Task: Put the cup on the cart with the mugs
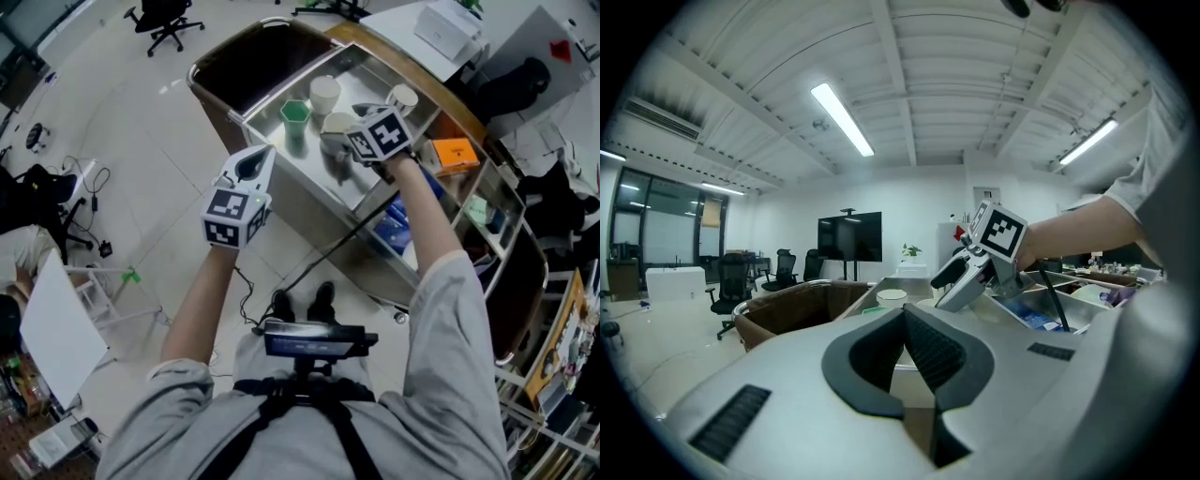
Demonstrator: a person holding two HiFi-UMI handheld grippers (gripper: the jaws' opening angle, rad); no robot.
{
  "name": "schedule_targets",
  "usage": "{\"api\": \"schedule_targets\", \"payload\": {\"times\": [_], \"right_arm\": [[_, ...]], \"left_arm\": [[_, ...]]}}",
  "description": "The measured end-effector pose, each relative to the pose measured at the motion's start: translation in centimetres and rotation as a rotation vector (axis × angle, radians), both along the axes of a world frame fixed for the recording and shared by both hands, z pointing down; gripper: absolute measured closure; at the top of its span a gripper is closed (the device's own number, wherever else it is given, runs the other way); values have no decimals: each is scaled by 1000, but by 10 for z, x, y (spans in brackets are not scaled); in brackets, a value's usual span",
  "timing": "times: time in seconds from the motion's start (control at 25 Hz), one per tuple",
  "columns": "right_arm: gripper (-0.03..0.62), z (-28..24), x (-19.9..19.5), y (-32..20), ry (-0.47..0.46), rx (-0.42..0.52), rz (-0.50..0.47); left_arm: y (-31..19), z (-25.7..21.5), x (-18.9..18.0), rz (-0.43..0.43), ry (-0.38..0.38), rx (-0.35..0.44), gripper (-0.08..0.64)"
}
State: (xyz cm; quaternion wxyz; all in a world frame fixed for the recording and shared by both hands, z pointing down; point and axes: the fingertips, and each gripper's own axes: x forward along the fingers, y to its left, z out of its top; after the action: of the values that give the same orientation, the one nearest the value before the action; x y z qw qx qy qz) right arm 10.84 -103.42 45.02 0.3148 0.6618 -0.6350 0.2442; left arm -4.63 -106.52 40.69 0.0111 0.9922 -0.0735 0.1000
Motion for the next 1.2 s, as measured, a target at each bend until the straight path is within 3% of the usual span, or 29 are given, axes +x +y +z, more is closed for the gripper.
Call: {"api": "schedule_targets", "payload": {"times": [0.32, 0.44, 0.52, 0.68, 0.84, 1.2], "right_arm": [[158, -48, -45, 38, 32, 149, 21], [265, -66, -66, 58, 24, 234, 65], [374, -73, -79, 72, 23, 290, 109], [491, -69, -101, 99, 31, 371, 199], [585, -52, -122, 127, -20, 440, 301], [592, -15, -148, 188, -126, 532, 529]], "left_arm": [[10, -2, -29, 4, 6, -2, 557], [13, 0, -44, 2, 9, -3, 557], [16, 1, -55, 0, 9, -3, 557], [20, 7, -76, -7, 3, -3, 557], [26, 20, -98, -10, -17, -20, 557], [25, 50, -143, -55, -36, -95, 557]]}}
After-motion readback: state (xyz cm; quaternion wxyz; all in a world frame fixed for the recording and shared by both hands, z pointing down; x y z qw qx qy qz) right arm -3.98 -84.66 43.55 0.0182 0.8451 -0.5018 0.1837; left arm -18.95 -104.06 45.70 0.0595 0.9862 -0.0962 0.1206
